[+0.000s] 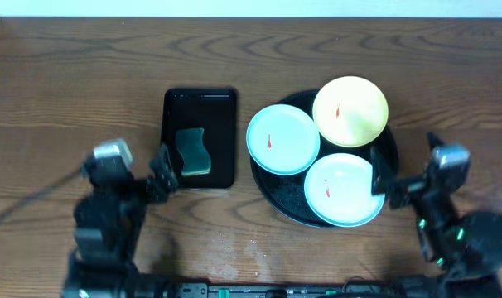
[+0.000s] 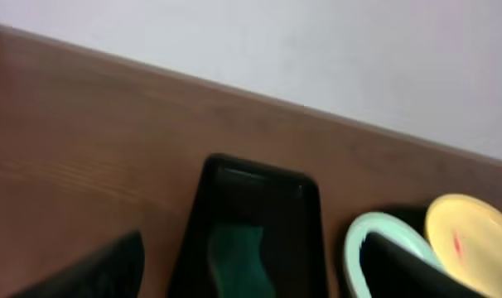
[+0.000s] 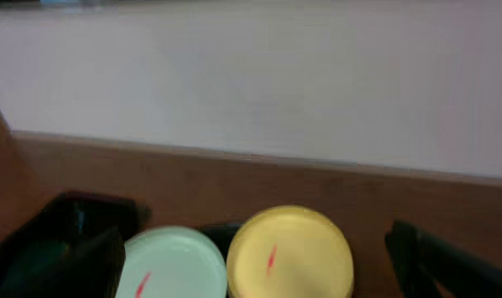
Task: Clean dirty plates on tray and stack at the side
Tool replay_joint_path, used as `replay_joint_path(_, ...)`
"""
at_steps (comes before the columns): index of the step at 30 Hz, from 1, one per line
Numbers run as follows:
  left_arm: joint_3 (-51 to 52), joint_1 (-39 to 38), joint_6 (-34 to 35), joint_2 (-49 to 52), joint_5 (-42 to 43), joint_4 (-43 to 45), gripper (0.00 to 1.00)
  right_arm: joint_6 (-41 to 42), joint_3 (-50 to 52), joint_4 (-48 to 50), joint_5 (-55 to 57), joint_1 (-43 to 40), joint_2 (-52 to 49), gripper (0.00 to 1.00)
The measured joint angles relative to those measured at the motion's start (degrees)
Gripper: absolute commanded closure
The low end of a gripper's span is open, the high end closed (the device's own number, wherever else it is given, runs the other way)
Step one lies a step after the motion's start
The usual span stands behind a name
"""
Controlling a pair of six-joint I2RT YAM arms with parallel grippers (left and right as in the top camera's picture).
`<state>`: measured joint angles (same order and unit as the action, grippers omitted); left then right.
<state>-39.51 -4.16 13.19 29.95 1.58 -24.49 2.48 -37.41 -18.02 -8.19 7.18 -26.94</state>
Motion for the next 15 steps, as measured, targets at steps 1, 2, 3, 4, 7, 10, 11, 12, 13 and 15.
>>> replay_joint_path(1,-4.9,0.0,0.0,4.2,0.5,-3.7,0.16,0.2,-5.2,-4.0,-0.2,0.0,-4.3,0.01)
replay_joint_path(2,-8.9,0.0,0.0,7.6,1.2,-6.9,0.16,0.2,-9.7,-8.0,-0.4,0.0,-8.2,0.01)
replay_joint_path(3,-13.0,0.0,0.0,11.2,1.6,-10.3,0.16,0.2,-14.0,-12.1,-0.7,0.0,-12.0,0.01)
replay_joint_path(4,-16.8,0.0,0.0,14.5,2.0,-13.8,0.16,0.2,-18.4,-16.1,-1.0,0.0,-16.0,0.01)
replay_joint_path(7,-26.7,0.0,-0.1,24.5,2.8,-23.7,0.16,0.3,-30.3,-27.9,-2.0,0.0,-27.8,0.01)
replay_joint_path(10,-31.5,0.0,-0.1,32.8,3.2,-27.9,0.16,0.3,-37.9,-34.8,-2.7,0.0,-37.2,0.01)
replay_joint_path(11,-31.9,0.0,-0.1,34.9,3.3,-28.2,0.16,0.3,-39.3,-35.9,-2.9,0.0,-39.6,0.01)
replay_joint_path(12,-32.1,0.0,0.0,37.2,3.7,-28.6,0.16,0.3,-40.4,-36.9,-3.4,0.0,-41.7,0.01)
replay_joint_path(13,-32.2,0.0,0.2,38.9,4.3,-29.6,0.16,0.4,-41.2,-38.0,-4.1,0.0,-43.7,0.01)
replay_joint_path(15,-32.2,0.0,0.5,42.2,5.7,-31.5,0.20,0.5,-41.4,-39.1,-5.7,0.0,-46.2,0.01)
